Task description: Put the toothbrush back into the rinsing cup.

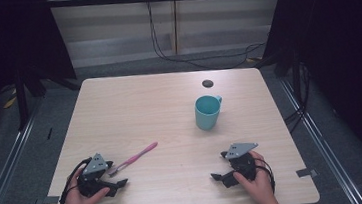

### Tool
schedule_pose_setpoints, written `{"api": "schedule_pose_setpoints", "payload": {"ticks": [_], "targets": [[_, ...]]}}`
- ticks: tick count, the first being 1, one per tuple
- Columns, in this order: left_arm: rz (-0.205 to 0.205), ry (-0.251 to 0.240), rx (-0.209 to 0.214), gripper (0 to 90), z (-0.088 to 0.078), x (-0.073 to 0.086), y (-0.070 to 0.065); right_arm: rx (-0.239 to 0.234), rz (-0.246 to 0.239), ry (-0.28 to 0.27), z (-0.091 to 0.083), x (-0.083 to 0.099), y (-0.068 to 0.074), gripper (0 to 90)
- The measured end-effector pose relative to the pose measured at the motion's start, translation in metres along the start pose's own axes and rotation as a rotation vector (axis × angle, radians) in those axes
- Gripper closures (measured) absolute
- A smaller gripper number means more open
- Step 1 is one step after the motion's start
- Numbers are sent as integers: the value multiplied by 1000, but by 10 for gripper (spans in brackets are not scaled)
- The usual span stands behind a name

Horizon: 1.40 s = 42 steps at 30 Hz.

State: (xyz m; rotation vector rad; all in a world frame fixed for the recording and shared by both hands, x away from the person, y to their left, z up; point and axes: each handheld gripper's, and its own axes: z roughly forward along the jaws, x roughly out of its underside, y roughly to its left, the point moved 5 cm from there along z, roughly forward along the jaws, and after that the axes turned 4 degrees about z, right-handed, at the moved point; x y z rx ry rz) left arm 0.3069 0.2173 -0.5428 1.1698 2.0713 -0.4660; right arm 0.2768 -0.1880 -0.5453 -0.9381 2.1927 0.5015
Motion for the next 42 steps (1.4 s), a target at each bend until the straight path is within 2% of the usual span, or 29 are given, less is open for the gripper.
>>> {"api": "schedule_pose_setpoints", "payload": {"ticks": [13,19,23,27,32,37,42], "targets": [[8,4,8,112,1,0,-1,-1,-1,0,0,0,0,133],[-11,9,3,174,-1,-1,2,-2,-3,-1,0,0,0,133],[-25,44,3,180,-1,-4,3,-3,-4,-2,0,0,0,133],[-47,103,10,234,-2,-9,5,-3,-2,-1,0,0,0,133],[-52,182,26,265,-3,-15,8,-4,-7,-1,0,0,0,133],[-30,251,36,276,-1,-20,11,-4,-6,-1,0,0,0,133],[-28,285,49,309,3,-29,12,-4,-7,-1,0,0,0,134]]}}
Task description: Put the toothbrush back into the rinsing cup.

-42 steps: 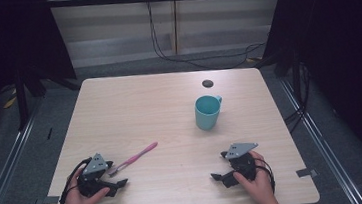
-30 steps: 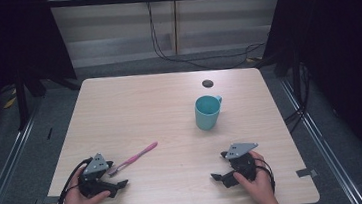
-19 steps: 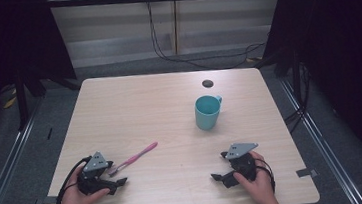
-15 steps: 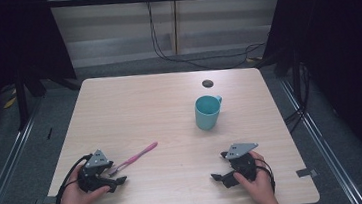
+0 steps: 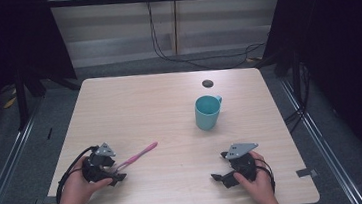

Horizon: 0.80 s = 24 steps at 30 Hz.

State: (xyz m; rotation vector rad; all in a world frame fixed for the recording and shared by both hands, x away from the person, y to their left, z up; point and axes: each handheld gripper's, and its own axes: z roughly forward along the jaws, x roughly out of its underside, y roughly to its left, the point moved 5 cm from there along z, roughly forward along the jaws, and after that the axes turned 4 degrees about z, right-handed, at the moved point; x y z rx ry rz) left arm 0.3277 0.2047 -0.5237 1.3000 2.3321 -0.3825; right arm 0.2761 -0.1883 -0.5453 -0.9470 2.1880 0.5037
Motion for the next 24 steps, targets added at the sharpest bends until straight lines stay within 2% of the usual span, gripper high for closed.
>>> {"api": "schedule_pose_setpoints", "payload": {"ticks": [5,9,15,24], "targets": [[7,41,1,328,1,-7,2,0,0,0,0,0,0,133],[-8,60,3,348,2,-12,4,0,-1,0,0,0,0,134],[3,107,10,376,3,-17,7,0,-1,0,0,0,0,134],[15,146,20,412,5,-25,8,0,-1,0,0,0,0,133]]}}
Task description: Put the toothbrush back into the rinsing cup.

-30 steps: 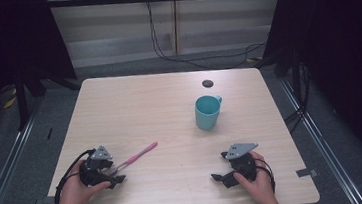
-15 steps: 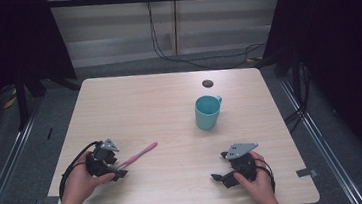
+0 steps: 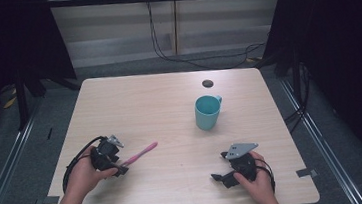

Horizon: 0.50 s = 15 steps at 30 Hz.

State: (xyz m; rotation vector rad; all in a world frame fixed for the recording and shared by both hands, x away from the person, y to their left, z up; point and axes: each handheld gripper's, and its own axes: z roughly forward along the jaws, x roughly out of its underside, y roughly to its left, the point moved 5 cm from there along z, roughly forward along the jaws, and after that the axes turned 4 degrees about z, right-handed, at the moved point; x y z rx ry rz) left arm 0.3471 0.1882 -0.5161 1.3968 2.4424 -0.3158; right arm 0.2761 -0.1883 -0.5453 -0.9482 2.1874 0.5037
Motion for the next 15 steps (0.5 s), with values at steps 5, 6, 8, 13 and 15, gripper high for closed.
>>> {"api": "schedule_pose_setpoints", "payload": {"ticks": [5,6,8,13,15], "targets": [[16,26,-1,442,2,-5,-1,0,0,0,0,0,0,133],[12,32,5,445,2,-6,-1,0,0,0,0,0,0,133],[17,32,3,453,2,-7,-1,0,0,0,0,0,0,134],[20,63,8,494,4,-13,0,-1,0,0,0,0,0,133],[24,72,10,517,6,-15,0,-1,0,0,0,0,0,133]]}}
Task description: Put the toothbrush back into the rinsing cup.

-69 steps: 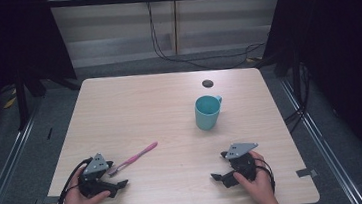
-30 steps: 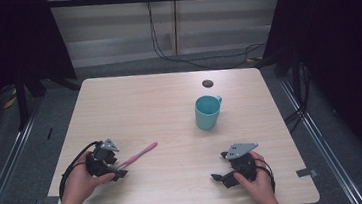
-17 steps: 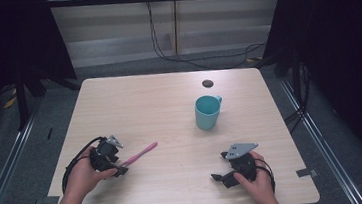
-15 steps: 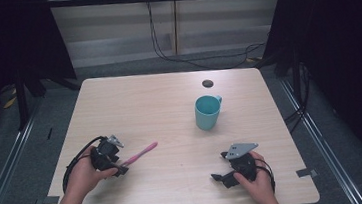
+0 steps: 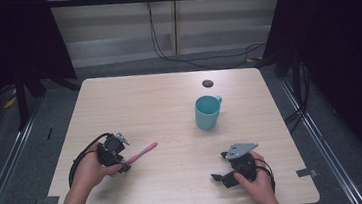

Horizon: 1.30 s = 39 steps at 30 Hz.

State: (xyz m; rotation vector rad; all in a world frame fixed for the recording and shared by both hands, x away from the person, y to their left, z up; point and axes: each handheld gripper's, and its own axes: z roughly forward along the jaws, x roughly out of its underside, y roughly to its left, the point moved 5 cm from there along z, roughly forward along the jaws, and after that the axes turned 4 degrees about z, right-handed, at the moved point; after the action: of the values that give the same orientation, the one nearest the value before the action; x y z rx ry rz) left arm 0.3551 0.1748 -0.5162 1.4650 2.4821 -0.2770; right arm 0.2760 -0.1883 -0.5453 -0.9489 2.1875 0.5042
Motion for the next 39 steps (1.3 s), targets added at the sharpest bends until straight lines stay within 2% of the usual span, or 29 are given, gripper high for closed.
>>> {"api": "schedule_pose_setpoints", "payload": {"ticks": [5,13,18,22,26,35,39], "targets": [[6,23,-7,584,2,-3,0,0,0,0,0,0,0,133],[9,89,-9,701,1,-7,-3,-1,0,0,0,0,0,134],[12,120,-2,820,1,-9,-5,-1,0,0,0,0,0,133],[5,137,6,830,2,-10,-7,-1,0,0,0,0,0,133],[-11,137,7,833,1,-10,-7,-1,0,0,0,0,0,133],[-5,97,5,834,-9,-11,-9,-1,0,0,0,0,0,133],[-17,85,10,836,-12,-13,-11,-1,0,1,0,0,0,133]]}}
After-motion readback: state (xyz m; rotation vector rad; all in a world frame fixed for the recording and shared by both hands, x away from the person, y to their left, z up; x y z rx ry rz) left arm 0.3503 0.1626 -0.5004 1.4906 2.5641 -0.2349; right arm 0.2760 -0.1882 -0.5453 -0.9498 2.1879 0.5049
